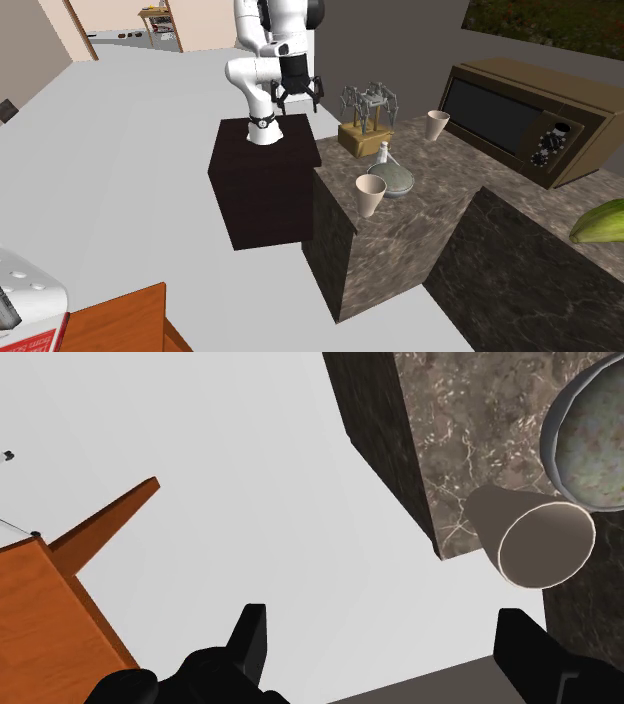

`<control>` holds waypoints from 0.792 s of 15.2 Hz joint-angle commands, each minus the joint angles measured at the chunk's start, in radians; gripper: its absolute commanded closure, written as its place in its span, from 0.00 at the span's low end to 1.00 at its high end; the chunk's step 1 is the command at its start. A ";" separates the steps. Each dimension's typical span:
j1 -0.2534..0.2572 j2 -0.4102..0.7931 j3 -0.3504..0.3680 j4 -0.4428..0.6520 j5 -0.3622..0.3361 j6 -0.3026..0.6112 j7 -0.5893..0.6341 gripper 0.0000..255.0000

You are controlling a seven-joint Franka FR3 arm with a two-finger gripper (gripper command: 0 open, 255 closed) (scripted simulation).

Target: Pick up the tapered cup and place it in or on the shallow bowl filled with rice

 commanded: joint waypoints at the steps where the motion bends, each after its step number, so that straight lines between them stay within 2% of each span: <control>1: 0.007 0.060 0.026 0.005 0.001 0.054 0.024 0.00; 7: 0.021 0.263 0.092 0.057 -0.028 0.193 0.100 0.00; 12: 0.039 0.448 0.130 0.134 -0.093 0.287 0.182 0.00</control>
